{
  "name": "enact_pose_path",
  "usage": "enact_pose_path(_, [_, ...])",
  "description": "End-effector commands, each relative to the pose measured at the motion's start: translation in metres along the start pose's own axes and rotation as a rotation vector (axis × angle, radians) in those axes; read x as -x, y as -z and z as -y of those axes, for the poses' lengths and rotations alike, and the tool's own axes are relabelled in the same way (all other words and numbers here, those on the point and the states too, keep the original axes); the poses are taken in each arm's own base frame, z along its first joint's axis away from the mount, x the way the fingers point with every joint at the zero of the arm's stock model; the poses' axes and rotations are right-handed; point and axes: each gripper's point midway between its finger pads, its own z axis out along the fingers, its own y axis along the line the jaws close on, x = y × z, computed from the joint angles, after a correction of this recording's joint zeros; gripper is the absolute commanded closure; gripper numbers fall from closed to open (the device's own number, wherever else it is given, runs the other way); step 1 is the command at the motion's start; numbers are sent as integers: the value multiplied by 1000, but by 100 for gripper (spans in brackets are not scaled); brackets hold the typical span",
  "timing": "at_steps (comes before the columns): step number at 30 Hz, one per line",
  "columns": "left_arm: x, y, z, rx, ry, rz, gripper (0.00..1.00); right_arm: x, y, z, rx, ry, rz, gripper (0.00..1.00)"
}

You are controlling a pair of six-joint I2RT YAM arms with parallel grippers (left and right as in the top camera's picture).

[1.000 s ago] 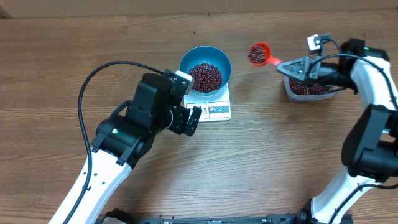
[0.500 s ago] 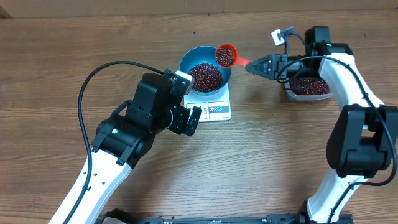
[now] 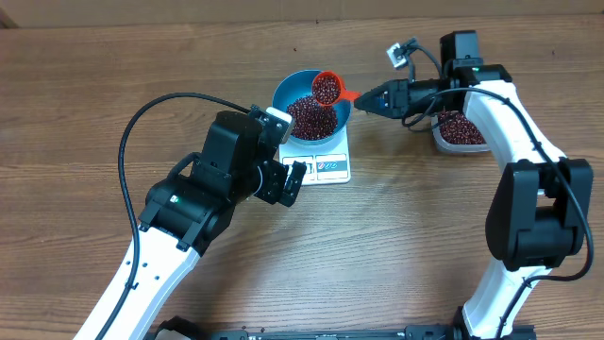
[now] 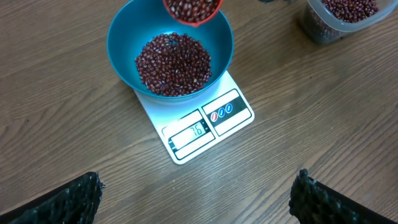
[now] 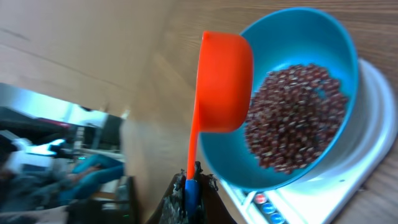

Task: Scoop item into bowl and weigh 150g on scale
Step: 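Lift the filled scoop and carry it over the teal bowl, then tilt the red scoop to pour beans into the teal bowl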

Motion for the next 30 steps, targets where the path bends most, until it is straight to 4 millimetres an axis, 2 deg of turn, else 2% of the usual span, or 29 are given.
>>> enact_pose_path(1, [-4,-3,-1,-4,-18,-11,0,-4,-12,18,-122,33,-33,96])
enact_pose_path(5, [-4,-3,-1,-4,-18,-11,0,-2,-20,30,-222,86,-49,96])
enact_pose_path(9, [-4,-3,-1,-4,-18,-11,0,-2,-26,33,-258,196,-69,96])
enact_pose_path(30, [-4,-3,-1,-4,-18,-11,1,-2,-28,32,-237,665,-133,96])
